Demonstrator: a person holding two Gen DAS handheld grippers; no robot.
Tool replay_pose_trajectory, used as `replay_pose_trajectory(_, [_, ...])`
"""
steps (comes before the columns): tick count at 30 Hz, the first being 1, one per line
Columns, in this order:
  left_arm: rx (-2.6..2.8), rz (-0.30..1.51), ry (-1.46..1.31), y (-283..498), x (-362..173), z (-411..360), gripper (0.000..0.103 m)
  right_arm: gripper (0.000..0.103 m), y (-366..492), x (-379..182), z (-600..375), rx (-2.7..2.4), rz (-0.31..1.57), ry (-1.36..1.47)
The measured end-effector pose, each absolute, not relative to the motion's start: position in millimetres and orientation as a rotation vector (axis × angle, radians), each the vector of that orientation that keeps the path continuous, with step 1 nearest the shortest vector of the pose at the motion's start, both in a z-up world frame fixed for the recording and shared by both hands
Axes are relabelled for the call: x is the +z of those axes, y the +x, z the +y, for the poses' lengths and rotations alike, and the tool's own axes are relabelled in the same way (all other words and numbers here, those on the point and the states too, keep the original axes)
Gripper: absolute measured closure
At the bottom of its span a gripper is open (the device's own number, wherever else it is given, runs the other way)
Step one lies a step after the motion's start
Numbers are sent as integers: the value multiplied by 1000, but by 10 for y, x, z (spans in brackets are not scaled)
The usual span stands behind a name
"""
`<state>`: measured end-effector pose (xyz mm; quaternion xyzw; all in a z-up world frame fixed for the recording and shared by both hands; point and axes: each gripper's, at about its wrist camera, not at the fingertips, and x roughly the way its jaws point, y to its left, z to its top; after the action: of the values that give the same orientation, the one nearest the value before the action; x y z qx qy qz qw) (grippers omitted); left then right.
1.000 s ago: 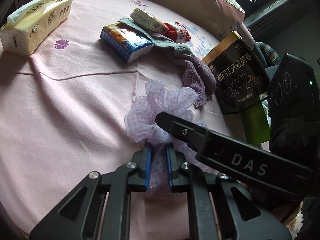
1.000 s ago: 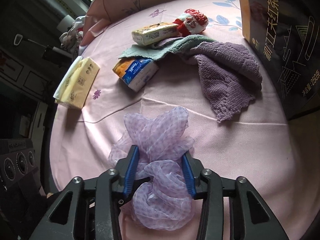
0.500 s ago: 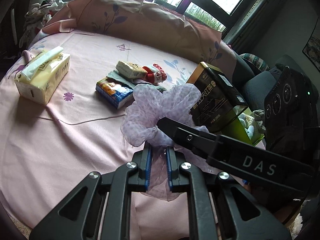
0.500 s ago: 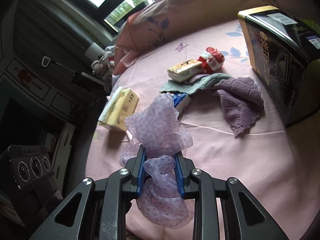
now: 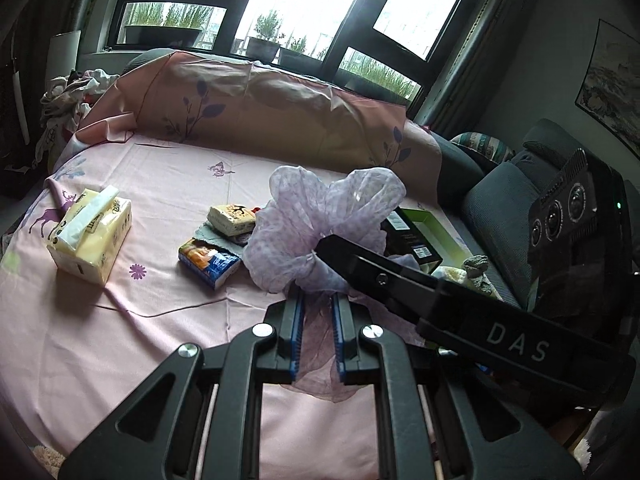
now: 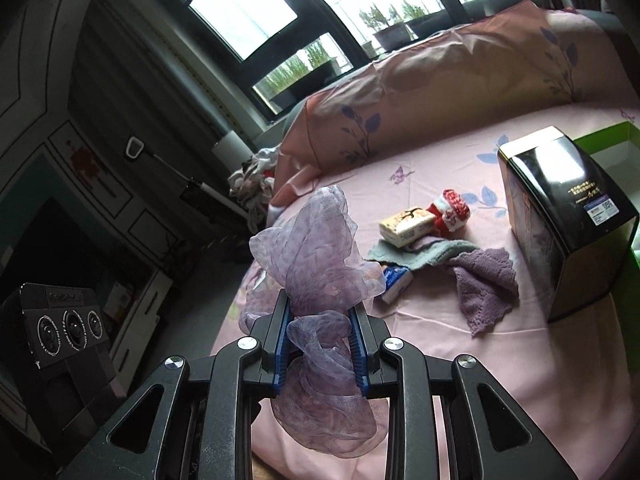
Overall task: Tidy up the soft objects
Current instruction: 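Lift the bath puff with the right gripper and carry it over the box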
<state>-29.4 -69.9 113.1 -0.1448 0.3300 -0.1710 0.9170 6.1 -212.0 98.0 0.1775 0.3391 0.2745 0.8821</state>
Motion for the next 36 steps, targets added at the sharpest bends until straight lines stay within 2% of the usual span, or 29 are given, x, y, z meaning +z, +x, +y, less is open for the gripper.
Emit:
replay_pose_trajectory(15, [-445,513,-234,-331,1839,-1149,93,74,-88,1744,-2528,529,513,294])
replay_pose_trajectory(21, [-505,464,-204,-257,2016,-1500,93,74,-93,1888,-2916,492,433,331])
replay_pose_trajectory(30, [-629,467,-155,-32,1973,-2174,93,74,-145,1852,-3550,323,347,369])
replay_pose_trajectory(36, [-693,519,-165,190,1797,-2532,92,74,-33,1738,-3896,228,356,384])
